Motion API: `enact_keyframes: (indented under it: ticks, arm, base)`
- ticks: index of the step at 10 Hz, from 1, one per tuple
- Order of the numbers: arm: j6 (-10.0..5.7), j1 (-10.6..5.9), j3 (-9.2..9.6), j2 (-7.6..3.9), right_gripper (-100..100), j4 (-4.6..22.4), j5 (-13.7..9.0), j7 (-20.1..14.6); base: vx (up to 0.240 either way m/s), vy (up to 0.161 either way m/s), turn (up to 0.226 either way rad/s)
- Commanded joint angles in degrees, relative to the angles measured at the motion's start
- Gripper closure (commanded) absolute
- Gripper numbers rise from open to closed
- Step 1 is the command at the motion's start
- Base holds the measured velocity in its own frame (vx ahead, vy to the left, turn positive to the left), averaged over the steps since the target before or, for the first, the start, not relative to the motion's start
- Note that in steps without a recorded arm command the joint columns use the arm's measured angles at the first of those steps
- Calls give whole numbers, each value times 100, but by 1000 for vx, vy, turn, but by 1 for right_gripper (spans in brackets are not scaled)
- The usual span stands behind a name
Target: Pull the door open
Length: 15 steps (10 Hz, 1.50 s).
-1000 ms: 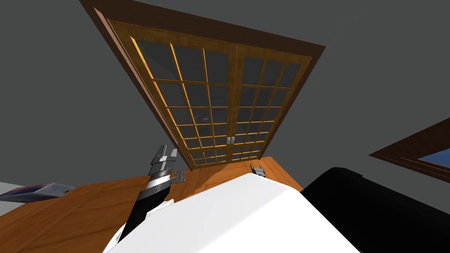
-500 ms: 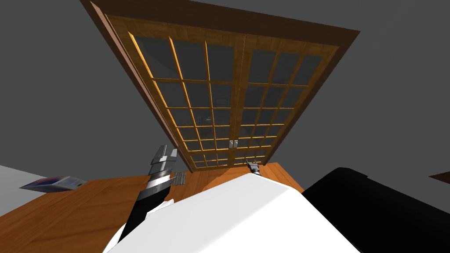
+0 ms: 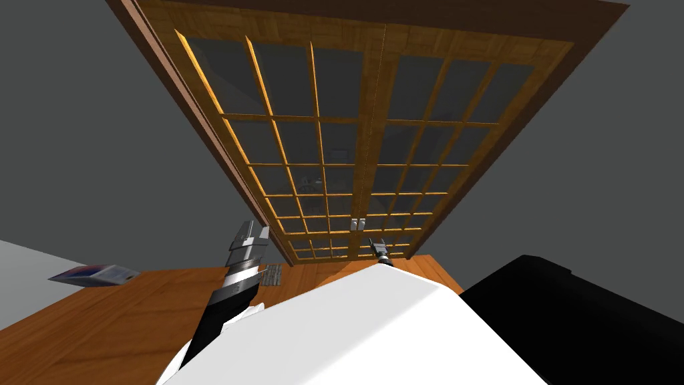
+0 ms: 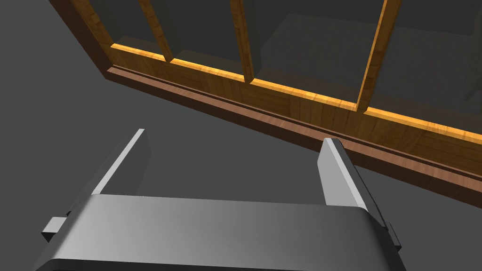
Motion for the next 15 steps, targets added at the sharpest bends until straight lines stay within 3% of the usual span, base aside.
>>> enact_keyframes:
  ticks: [1,4,5,6,11,12,15]
  arm:
    - [2,-130,65,36,-100,-76,15,-19]
    - [-21,-393,168,136,-100,-149,38,-8]
    - [39,-321,159,128,-100,-204,41,-29]
    - [39,-321,159,128,100,-204,41,-29]
    - [39,-321,159,128,100,-204,41,-29]
    - [64,-206,170,125,100,-135,20,-118]
    - [75,-92,143,81,100,-94,-21,-211]
  base:
    - [180,-38,134]
    - [195,-57,99]
    - [93,-39,25]
    - [-11,12,10]
    - [-16,14,3]
    - [-64,34,2]
    - [-114,33,-24]
